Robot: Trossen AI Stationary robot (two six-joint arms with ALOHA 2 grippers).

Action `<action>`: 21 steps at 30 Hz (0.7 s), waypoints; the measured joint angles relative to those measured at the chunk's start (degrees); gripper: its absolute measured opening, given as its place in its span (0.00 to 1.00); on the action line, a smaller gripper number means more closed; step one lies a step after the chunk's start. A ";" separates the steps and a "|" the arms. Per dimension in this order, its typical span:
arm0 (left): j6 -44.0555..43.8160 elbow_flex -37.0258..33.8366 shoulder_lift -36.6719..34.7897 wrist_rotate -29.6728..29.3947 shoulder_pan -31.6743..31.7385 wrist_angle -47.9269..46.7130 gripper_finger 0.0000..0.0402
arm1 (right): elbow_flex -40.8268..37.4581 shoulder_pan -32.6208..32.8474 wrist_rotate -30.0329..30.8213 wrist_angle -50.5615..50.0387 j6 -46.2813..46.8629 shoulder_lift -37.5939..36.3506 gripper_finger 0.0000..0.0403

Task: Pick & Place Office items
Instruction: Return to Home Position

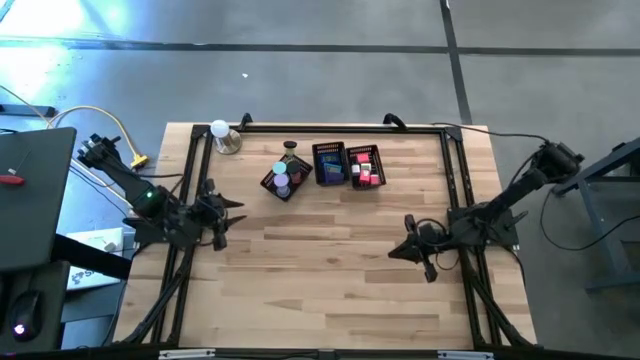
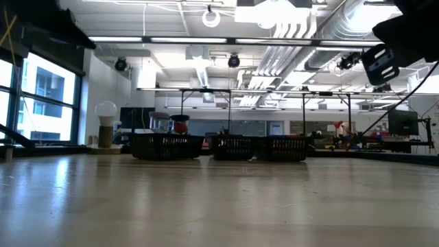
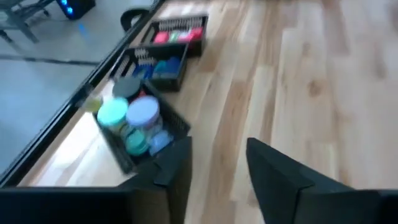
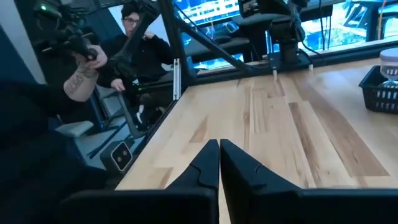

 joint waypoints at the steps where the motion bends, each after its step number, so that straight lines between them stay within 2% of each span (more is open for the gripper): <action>1: -0.24 -0.86 -0.47 0.01 0.03 -0.62 0.34 | 0.00 -0.71 -0.88 -0.01 0.12 0.00 0.00; 4: -4.17 -3.26 -2.54 -0.59 0.52 -2.24 0.24 | 0.00 -2.18 -2.52 0.72 0.05 0.00 0.00; 9: -15.03 -5.03 -8.22 -5.51 2.30 -9.05 0.03 | 0.00 -3.25 -4.16 0.88 -0.12 0.00 0.00; 16: -22.53 -6.39 -17.86 -7.49 4.69 -10.19 0.00 | 0.00 -3.32 -4.19 0.88 -0.15 0.00 0.00; 21: -19.05 -8.86 -23.20 -2.03 4.93 -5.47 0.00 | 0.00 -3.32 -4.24 0.85 -0.15 0.07 0.00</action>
